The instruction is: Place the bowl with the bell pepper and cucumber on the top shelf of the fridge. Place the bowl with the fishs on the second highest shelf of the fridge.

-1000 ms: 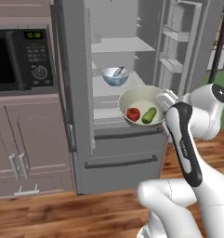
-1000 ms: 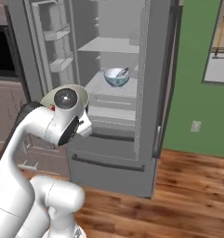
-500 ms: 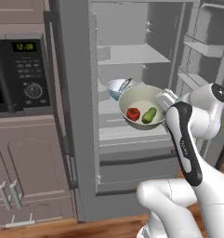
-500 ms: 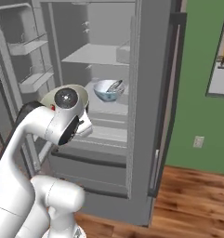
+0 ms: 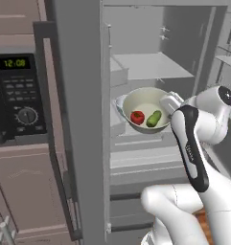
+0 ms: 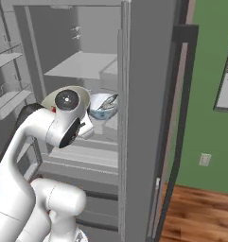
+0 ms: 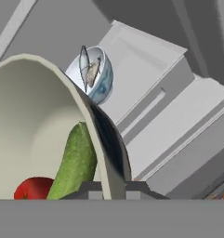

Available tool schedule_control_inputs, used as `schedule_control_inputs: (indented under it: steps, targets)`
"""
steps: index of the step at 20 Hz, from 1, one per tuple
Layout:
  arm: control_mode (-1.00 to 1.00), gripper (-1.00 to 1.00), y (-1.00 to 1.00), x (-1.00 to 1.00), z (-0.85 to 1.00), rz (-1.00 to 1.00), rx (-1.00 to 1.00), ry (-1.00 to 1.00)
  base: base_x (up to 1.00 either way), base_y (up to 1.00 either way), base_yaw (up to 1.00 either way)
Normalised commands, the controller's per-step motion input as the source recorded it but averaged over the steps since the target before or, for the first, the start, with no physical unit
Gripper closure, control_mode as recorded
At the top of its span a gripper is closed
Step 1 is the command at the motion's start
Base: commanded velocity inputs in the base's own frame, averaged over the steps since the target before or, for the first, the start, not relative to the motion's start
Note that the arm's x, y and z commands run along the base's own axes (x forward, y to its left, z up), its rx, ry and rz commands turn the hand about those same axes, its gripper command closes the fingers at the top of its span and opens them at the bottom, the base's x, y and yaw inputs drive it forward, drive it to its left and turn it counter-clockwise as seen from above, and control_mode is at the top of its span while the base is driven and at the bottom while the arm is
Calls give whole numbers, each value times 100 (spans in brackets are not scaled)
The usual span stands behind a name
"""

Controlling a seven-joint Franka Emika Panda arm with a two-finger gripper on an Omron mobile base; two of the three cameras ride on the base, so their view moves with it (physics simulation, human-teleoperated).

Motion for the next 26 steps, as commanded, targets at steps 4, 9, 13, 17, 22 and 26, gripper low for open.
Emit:
schedule_control_inputs:
  steps: [4,9,13,17,22,26]
  targets:
    - [100,100,0,0,0,0,0,0,72,21,0]
    - [-100,100,19,6,7,0,-2,0,27,25,0]
    - [-100,100,9,0,67,-8,0,0,0,0,0]
    - [-100,100,-1,0,84,-13,6,0,0,0,0]
    - [-100,100,-5,-27,54,-6,13,0,0,0,0]
    - [-100,100,0,-60,12,0,4,-9,0,0,0]
